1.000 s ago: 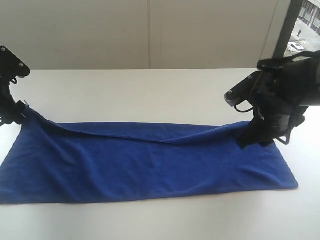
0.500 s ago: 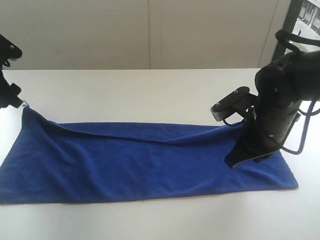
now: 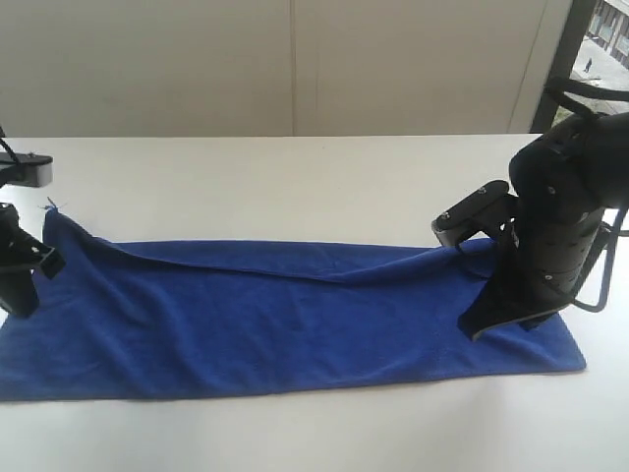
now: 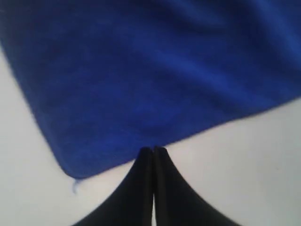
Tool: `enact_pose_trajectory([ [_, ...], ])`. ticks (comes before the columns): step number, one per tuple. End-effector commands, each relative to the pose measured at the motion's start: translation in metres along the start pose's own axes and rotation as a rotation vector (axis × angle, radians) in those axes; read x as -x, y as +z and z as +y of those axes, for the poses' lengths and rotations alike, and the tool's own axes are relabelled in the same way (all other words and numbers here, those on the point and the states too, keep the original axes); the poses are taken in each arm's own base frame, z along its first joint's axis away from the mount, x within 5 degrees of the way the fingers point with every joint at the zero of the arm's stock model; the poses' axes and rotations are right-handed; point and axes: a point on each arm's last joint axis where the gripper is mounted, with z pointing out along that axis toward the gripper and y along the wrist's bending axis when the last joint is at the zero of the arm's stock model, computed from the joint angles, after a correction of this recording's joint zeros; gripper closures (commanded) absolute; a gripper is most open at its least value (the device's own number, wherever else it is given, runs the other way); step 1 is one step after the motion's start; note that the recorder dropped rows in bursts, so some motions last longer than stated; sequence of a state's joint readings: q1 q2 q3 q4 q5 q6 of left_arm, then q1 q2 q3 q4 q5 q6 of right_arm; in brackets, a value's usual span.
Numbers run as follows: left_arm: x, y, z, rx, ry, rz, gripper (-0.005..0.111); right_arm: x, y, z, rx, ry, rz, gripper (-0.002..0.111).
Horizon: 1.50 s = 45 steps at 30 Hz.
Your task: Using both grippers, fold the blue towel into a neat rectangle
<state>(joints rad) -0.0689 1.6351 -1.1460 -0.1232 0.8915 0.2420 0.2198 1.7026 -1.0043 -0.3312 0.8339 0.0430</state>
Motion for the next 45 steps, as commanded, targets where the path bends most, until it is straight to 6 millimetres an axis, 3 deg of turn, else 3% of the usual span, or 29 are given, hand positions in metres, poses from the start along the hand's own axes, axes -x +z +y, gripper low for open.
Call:
enact_pose_trajectory([
  [1,-0.015,0.019,-0.006,-0.064,0.036,0.057,0.106,-0.004,0.001,0.000,0.020,0.032,0.022,0.108],
  [6,-0.032,0.053,-0.002,-0.007,0.006,0.000,0.107,-0.014,0.012,0.005,0.029,0.045,0.036,0.108],
  [14,-0.045,0.071,0.004,0.081,0.046,-0.033,0.107,-0.015,0.028,0.010,0.012,0.025,-0.090,0.108],
  [18,-0.055,0.079,0.006,0.111,0.073,-0.023,0.107,-0.014,0.040,0.006,-0.052,0.013,-0.064,0.108],
  [28,-0.064,0.082,0.004,0.094,0.080,0.047,0.107,-0.020,0.071,0.013,-0.045,-0.004,0.066,0.108],
  [45,-0.074,0.081,0.000,0.044,0.072,0.162,0.107,-0.056,0.070,0.015,-0.064,0.059,0.399,0.108],
])
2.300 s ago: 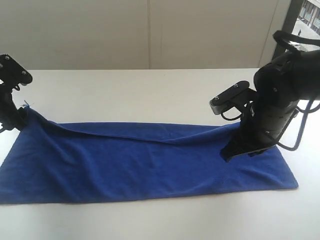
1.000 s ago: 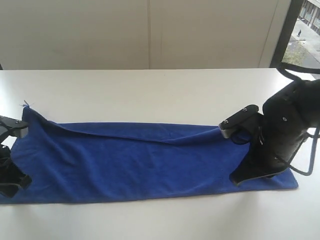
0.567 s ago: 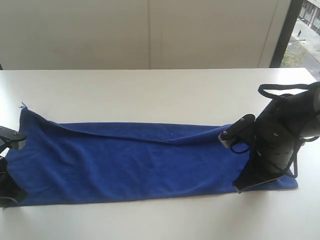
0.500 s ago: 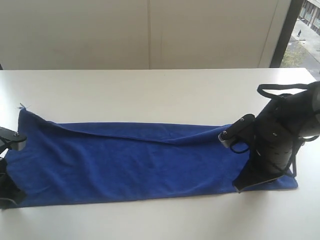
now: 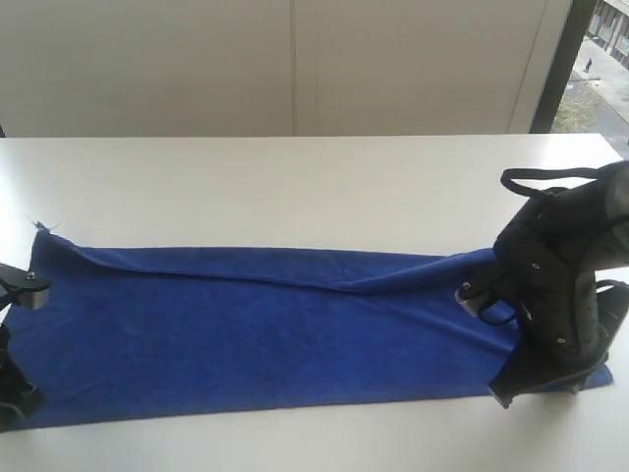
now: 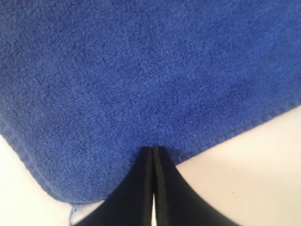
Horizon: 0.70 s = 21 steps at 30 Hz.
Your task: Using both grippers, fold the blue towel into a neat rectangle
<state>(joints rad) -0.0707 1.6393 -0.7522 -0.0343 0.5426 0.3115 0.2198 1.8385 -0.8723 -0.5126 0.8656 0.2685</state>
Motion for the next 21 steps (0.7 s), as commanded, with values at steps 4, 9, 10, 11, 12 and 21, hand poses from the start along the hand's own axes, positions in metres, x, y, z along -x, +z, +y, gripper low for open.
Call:
enact_pose_trajectory([
  [4,-0.012,0.001,-0.006,-0.051,-0.002,0.108,0.107,-0.025,0.019,0.012,0.066,0.035,0.175,0.108],
  [9,-0.013,0.001,-0.007,-0.068,-0.011,0.121,0.107,-0.033,0.018,0.021,0.091,0.024,0.200,0.108],
  [10,-0.013,0.000,-0.008,-0.072,-0.013,0.126,0.107,-0.034,0.016,0.023,0.088,0.015,0.191,0.108],
  [11,-0.013,-0.001,-0.008,-0.077,-0.016,0.125,0.107,-0.034,0.013,0.025,0.086,0.008,0.182,0.108],
  [12,-0.013,-0.003,-0.009,-0.083,-0.018,0.129,0.107,-0.034,0.010,0.026,0.083,0.003,0.171,0.108],
  [21,-0.001,-0.048,-0.012,-0.097,-0.024,0.033,0.107,-0.043,-0.042,0.009,0.075,0.069,-0.060,0.108],
])
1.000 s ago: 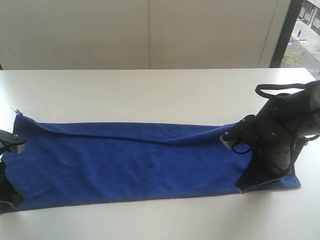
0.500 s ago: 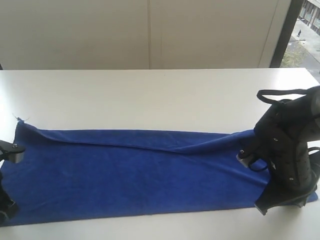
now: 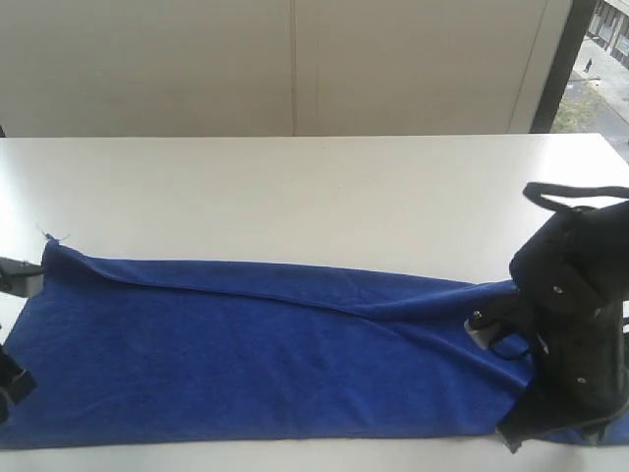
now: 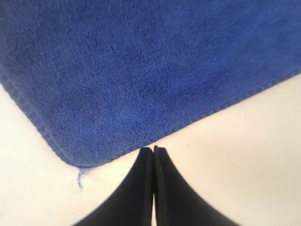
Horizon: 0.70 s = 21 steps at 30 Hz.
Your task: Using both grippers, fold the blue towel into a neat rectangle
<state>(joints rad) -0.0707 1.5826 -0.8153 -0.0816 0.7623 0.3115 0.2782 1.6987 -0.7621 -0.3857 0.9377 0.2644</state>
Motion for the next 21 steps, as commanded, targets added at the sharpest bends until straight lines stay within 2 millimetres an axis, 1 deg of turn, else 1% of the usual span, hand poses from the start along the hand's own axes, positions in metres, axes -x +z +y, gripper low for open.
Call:
enact_pose_trajectory([
  [1,-0.001,-0.024,-0.006,-0.006,-0.001,-0.051,0.107,-0.006,-0.030,-0.009,0.010,0.044,-0.145,0.108],
  [3,0.001,-0.031,-0.008,-0.007,-0.012,-0.110,0.107,-0.004,-0.045,-0.014,0.005,0.055,-0.227,0.108],
  [5,0.008,-0.036,-0.013,-0.051,-0.063,-0.212,0.107,0.001,-0.058,-0.017,0.019,0.072,-0.331,0.108],
  [7,0.018,-0.039,-0.023,-0.162,-0.115,-0.315,0.107,0.011,-0.068,-0.017,0.046,0.100,-0.448,0.108],
  [9,0.027,-0.039,-0.037,-0.270,-0.088,-0.415,0.107,0.020,-0.073,-0.017,0.061,0.101,-0.515,0.108],
  [11,0.037,-0.039,-0.057,-0.354,-0.021,-0.535,0.107,0.030,-0.073,-0.016,0.070,0.103,-0.524,0.108],
  [15,0.055,-0.037,-0.095,-0.404,0.105,-0.709,0.107,0.053,-0.065,-0.012,0.070,0.086,-0.509,0.108],
  [16,0.060,-0.034,-0.102,-0.401,0.115,-0.728,0.107,0.058,-0.063,-0.012,0.070,0.081,-0.512,0.108],
  [18,0.069,-0.025,-0.122,-0.424,0.110,-0.746,0.107,0.070,-0.058,-0.010,0.070,0.073,-0.514,0.108],
  [21,0.082,-0.002,-0.150,-0.389,0.176,-0.732,0.107,0.085,-0.048,-0.010,0.066,0.070,-0.496,0.108],
])
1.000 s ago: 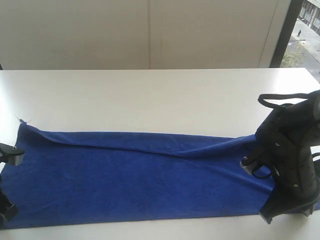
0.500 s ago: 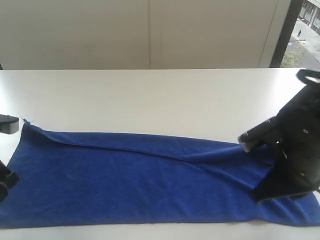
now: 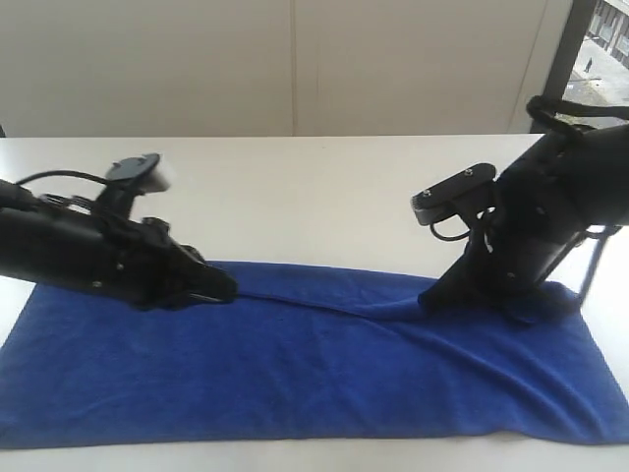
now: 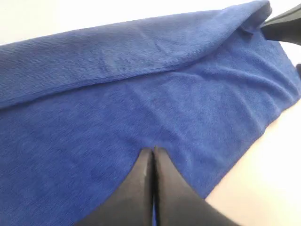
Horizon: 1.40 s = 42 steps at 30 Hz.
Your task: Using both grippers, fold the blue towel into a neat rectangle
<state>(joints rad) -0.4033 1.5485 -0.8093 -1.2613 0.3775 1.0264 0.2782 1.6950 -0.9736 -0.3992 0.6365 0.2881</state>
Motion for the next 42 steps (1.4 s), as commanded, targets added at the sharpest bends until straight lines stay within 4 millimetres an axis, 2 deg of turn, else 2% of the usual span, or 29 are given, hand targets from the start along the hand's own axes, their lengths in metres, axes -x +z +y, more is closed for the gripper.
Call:
enact_pose_trajectory([
  [1,-0.009,0.050,-0.021,0.012,0.080,0.024,0.107,0.013,0.022,-0.003,-0.009,0.004,0.019,0.108],
  [4,-0.017,0.075,-0.023,0.035,0.099,0.081,0.107,0.016,0.032,-0.007,-0.015,0.016,0.046,0.108],
  [10,-0.029,0.102,-0.012,0.038,0.075,0.157,0.107,0.021,0.039,-0.011,-0.005,0.023,-0.004,0.108],
  [15,-0.038,0.111,-0.005,0.055,0.076,0.197,0.107,0.023,0.043,-0.023,-0.006,0.050,-0.048,0.108],
  [22,-0.039,0.112,-0.004,0.062,0.075,0.199,0.107,0.019,0.055,-0.048,-0.040,0.095,-0.019,0.108],
  [29,-0.039,0.112,-0.004,0.063,0.077,0.200,0.107,0.024,0.023,-0.055,-0.054,0.085,-0.091,0.108],
  [32,-0.039,0.112,-0.004,0.063,0.077,0.200,0.107,0.019,0.014,-0.057,-0.067,-0.012,-0.040,0.108],
  [36,-0.039,0.112,-0.003,0.069,0.078,0.198,0.107,0.007,0.011,-0.050,0.033,-0.291,0.088,0.107],
  [38,-0.039,0.112,-0.003,0.069,0.078,0.198,0.107,0.005,0.011,-0.040,0.150,-0.385,0.081,0.099],
  [39,-0.039,0.112,-0.004,0.065,0.077,0.199,0.107,0.004,0.011,-0.037,0.182,-0.427,0.084,0.090],
  [42,-0.039,0.112,-0.004,0.060,0.077,0.200,0.107,0.000,0.016,-0.037,0.170,-0.459,0.103,0.079],
])
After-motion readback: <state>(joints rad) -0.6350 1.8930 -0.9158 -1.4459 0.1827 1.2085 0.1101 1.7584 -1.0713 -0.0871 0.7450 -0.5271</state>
